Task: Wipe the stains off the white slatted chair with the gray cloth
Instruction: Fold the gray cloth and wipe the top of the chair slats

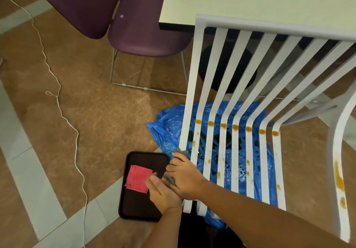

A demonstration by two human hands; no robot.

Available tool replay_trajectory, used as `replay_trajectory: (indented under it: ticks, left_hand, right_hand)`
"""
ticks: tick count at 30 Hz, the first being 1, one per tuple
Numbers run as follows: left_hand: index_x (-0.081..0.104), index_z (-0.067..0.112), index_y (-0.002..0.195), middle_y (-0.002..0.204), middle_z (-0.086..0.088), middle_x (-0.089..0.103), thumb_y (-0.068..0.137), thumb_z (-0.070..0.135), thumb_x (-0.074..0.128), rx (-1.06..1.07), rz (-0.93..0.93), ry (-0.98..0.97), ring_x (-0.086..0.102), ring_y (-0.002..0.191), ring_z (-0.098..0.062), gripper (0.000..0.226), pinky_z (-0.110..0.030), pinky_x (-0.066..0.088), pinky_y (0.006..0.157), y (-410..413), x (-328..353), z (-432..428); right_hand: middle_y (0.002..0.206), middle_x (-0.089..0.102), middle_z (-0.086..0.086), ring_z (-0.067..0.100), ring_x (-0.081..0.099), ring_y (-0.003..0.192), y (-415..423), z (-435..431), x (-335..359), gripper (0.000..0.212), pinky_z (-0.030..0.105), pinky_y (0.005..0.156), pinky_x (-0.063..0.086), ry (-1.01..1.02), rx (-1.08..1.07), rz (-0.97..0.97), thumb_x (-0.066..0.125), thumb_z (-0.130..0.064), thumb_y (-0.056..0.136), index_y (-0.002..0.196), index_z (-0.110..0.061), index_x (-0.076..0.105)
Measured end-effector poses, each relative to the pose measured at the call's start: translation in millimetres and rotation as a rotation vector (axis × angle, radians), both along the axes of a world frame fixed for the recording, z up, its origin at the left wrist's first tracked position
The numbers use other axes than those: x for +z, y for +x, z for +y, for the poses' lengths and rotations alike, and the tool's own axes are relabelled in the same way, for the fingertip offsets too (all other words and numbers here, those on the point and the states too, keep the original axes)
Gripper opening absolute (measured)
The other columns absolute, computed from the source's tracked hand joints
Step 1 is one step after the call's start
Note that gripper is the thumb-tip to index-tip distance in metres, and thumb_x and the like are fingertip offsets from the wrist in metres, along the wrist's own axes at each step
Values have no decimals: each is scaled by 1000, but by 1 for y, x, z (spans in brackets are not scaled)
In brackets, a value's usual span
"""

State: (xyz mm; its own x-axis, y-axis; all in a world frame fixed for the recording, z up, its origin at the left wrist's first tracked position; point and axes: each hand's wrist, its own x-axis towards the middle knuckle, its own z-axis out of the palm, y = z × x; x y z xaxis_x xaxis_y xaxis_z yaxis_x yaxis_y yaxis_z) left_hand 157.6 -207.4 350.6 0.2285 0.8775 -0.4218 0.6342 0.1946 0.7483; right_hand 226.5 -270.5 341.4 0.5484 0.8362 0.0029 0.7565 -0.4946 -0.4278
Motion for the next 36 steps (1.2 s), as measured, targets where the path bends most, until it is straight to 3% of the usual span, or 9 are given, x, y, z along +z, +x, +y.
replay_trajectory:
  ticks: [5,9,15,19,21,25,30,33,36]
  left_hand:
    - [65,20,114,99,-17,70,86,80,6,-51,198,42,64,93,-42,90,-47,51,81,2,2,-1]
    - [69,16,97,84,-7,67,87,78,7,-101,191,14,64,88,-37,88,-47,53,81,4,3,0]
    - [67,13,88,75,-1,62,103,57,23,-117,183,13,62,80,-31,64,-39,47,71,4,1,1]
    - [67,14,85,73,1,61,103,57,24,-121,178,-12,61,77,-29,63,-38,45,70,4,-4,3]
    - [68,13,85,72,3,59,103,56,25,-119,167,-17,60,77,-29,63,-37,44,70,4,-3,3]
    - [68,13,88,74,4,59,102,61,24,-111,118,-2,61,81,-30,66,-36,42,72,4,-4,3]
    - [65,20,95,78,-6,65,79,90,6,-85,43,40,63,77,-29,92,-44,52,72,-1,-8,2]
    - [66,21,105,93,-11,70,85,83,6,68,165,-10,64,87,-37,88,-48,53,80,3,-8,5]
    - [65,23,99,96,-13,70,85,82,12,165,190,-113,64,90,-40,80,-50,52,83,5,-5,7]
  right_hand:
    - [85,66,-7,16,54,93,38,-9,8,50,37,115,27,-102,245,3,33,-45,106,90,-22,73]
    - [101,71,-4,16,57,111,109,-8,26,60,42,122,17,-312,216,-21,23,-52,106,101,-22,74]
    - [102,71,-3,19,58,116,264,7,86,55,47,125,9,-599,209,-483,24,-47,105,103,-25,75]
    - [87,72,8,29,59,91,328,12,143,56,46,111,33,-499,49,-770,30,-39,104,91,-10,76]
    - [86,71,11,31,56,87,335,11,153,55,44,110,34,-451,-10,-832,30,-34,104,91,-4,75]
    - [92,72,6,27,60,101,296,11,120,53,47,120,21,-518,-23,-660,32,-42,100,90,-14,75]
    - [94,69,-1,20,55,108,152,8,38,62,48,123,11,-428,-24,-206,20,-46,103,95,-21,77]
    - [88,68,0,22,56,105,61,21,22,62,49,122,15,-354,-142,-59,22,-45,103,90,-17,76]
    - [84,67,-5,17,56,102,9,20,15,58,44,122,16,-204,-140,20,28,-44,105,86,-20,76]
